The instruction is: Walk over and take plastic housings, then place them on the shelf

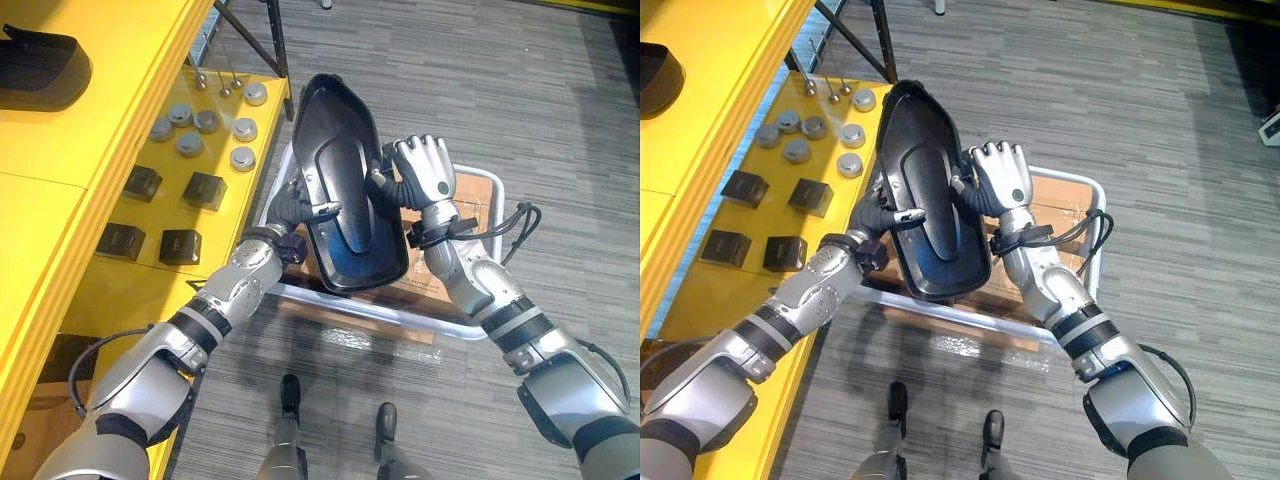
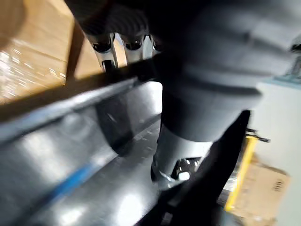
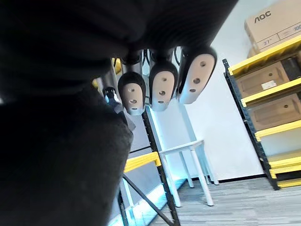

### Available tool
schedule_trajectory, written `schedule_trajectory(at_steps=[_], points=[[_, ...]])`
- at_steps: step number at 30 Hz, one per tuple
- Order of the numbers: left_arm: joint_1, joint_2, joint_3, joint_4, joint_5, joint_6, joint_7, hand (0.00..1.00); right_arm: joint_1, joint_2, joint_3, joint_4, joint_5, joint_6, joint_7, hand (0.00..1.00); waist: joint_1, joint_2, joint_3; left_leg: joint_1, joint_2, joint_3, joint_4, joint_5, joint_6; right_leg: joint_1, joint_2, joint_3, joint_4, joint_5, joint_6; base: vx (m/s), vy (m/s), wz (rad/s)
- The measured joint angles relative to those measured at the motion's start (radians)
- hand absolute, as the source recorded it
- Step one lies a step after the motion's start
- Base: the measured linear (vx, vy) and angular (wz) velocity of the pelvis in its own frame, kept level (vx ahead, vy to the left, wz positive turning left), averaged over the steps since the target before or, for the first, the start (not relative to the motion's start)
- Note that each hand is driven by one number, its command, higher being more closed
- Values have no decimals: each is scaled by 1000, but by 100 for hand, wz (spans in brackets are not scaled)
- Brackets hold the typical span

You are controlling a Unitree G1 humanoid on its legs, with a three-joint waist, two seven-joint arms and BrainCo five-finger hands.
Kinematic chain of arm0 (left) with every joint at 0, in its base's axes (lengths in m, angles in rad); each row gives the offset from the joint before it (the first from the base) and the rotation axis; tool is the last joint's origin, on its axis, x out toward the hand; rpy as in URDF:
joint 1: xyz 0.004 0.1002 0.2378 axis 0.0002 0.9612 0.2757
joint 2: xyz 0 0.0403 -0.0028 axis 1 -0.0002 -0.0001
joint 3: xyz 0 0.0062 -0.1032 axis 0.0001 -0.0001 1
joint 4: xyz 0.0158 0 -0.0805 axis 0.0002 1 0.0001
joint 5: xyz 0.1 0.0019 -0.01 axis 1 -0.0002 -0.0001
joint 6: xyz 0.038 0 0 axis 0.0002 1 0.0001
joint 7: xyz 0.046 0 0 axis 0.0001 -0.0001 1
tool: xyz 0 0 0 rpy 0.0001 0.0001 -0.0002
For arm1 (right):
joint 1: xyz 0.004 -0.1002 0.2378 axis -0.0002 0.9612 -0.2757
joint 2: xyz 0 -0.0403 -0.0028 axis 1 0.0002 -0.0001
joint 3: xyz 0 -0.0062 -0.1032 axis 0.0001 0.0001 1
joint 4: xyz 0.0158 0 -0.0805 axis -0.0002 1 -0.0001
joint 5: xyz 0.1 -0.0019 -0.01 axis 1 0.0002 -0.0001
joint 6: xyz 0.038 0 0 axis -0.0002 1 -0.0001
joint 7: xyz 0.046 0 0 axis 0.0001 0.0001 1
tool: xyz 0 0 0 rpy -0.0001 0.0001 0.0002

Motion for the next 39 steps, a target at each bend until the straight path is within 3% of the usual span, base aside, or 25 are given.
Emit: schedule_trajectory(at_steps=[4, 7, 12, 20, 21, 22, 26, 29, 31, 34, 36, 39], points=[[64, -11, 22, -17, -41, 1, -5, 100, 30, 2, 33, -48, -2, 0, -4, 100, -10, -2, -2, 16, 1, 1, 0, 0, 0, 25, 2, 0, -15, 3, -1, -3, 38, 1], [176, -55, 106, -72, -55, -4, -5, 100, 112, 7, 56, -157, -1, -5, 6, 100, -11, -11, -9, 40, 3, 2, 0, -4, -4, 50, 5, 1, -22, 3, -1, 3, 36, -1], [366, -139, 215, -160, -96, -42, -4, 100, 238, 112, 84, -318, -3, -60, -2, 100, -10, -22, -63, 54, 5, -3, -1, -16, -17, 77, 9, -5, -42, 0, -3, 8, 23, 4], [677, -236, 381, -359, -136, -139, 2, 100, 418, 179, 110, -359, -41, -126, -16, 100, 33, -24, -216, 92, -5, -71, -1, -28, -22, 151, 11, -81, -32, -50, -7, 49, 22, 25], [688, -247, 394, -372, -136, -145, 3, 100, 422, 178, 110, -365, -41, -132, -16, 0, 38, -23, -219, 94, -6, -80, -1, -28, -22, 154, 10, -89, -22, -57, -7, 7, 35, 52], [707, -269, 415, -391, -132, -158, 5, 100, 430, 179, 109, -378, -42, -139, -18, 0, 41, -20, -234, 85, -5, -71, -1, -42, -26, 155, 4, -118, -5, -72, -8, -8, 40, 63], [758, -342, 516, -467, -118, -180, 41, 100, 443, 202, 86, -389, -44, -143, -32, 0, 43, -16, -260, 33, 76, 318, 118, -80, 37, 184, -26, -240, 21, -101, 13, 52, 57, 90], [812, -366, 590, -584, 37, -203, 131, 100, 510, 296, 45, -391, -35, -151, -33, 0, 77, -29, -279, 36, 39, 340, 130, -75, 60, 191, -77, -265, 68, -143, 44, 110, 114, 46], [838, -387, 633, -648, 125, -203, 177, 100, 548, 368, 25, -397, -10, -160, -31, 0, 78, -30, -286, 49, -2, 320, 110, -72, 70, 217, -106, -301, 68, -151, 58, 129, 98, 52], [871, -445, 703, -776, 374, -198, 264, 100, 614, 425, -31, -387, 97, -170, -18, 0, 82, -45, -314, 91, -61, 295, 55, -61, 84, 258, -143, -341, 68, -155, 64, 106, 64, 45], [882, -446, 734, -827, 539, -176, 296, 100, 648, 443, -40, -387, 153, -194, 2, 0, 86, -54, -336, 100, -82, 290, 32, -59, 87, 263, -158, -354, 68, -155, 65, 88, 34, 19], [882, -479, 769, -864, 891, -102, 382, 100, 721, 493, -111, -393, 334, -235, 45, 0, 89, -56, -341, 152, -115, 263, -5, -70, 92, 290, -196, -389, 142, -155, 64, 78, 50, 26]])
